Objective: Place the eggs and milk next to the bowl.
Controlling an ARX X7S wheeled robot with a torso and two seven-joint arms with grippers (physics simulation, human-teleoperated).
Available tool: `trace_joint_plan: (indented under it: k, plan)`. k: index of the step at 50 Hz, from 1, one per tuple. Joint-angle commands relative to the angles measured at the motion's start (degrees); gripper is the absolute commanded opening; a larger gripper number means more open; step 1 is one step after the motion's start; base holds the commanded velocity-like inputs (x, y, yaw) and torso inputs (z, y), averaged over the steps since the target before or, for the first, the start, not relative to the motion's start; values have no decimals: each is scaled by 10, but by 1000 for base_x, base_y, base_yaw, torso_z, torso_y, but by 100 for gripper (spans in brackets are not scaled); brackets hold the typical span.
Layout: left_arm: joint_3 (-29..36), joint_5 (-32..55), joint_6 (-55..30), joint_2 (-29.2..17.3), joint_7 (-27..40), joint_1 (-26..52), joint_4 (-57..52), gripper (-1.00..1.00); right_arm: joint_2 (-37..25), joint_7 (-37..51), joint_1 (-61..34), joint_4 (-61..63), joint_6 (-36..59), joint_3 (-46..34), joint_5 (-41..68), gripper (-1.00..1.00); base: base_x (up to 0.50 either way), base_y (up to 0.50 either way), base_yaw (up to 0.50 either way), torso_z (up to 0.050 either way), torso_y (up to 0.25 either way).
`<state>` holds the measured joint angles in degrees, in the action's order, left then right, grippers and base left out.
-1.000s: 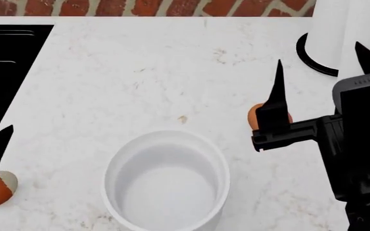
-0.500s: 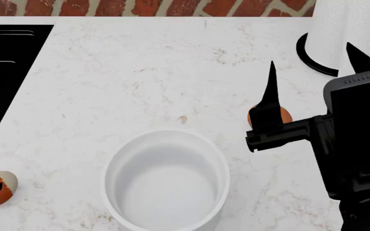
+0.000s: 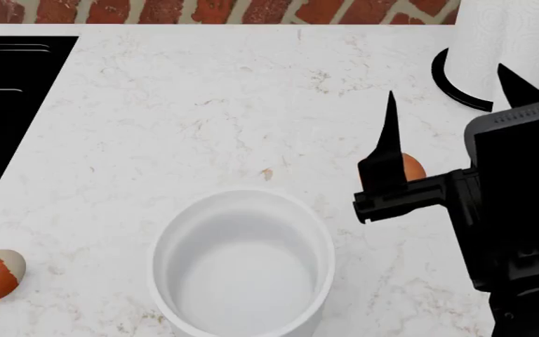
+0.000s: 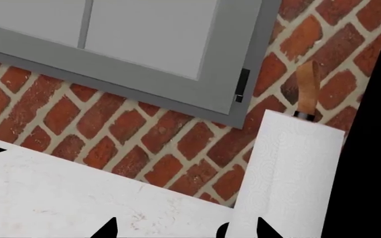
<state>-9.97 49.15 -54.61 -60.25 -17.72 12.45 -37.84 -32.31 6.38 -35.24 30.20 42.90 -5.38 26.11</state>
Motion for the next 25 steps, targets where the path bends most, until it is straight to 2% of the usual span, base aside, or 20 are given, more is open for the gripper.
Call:
trace_joint_plan:
  k: [1,18,25]
  plan:
    - [30,-46,18,13,-16,9,27,100,12,-12,2,-3,-6,14,-10,100,0,0,0,0,0]
    - [121,-100,41,42,-29,68,87,100,13,-12,2,-9,-11,8,-12,100,0,0,0,0,0]
    - [138,-106,36,49,-27,80,96,100,12,-12,0,-9,-9,5,-12,100,0,0,0,0,0]
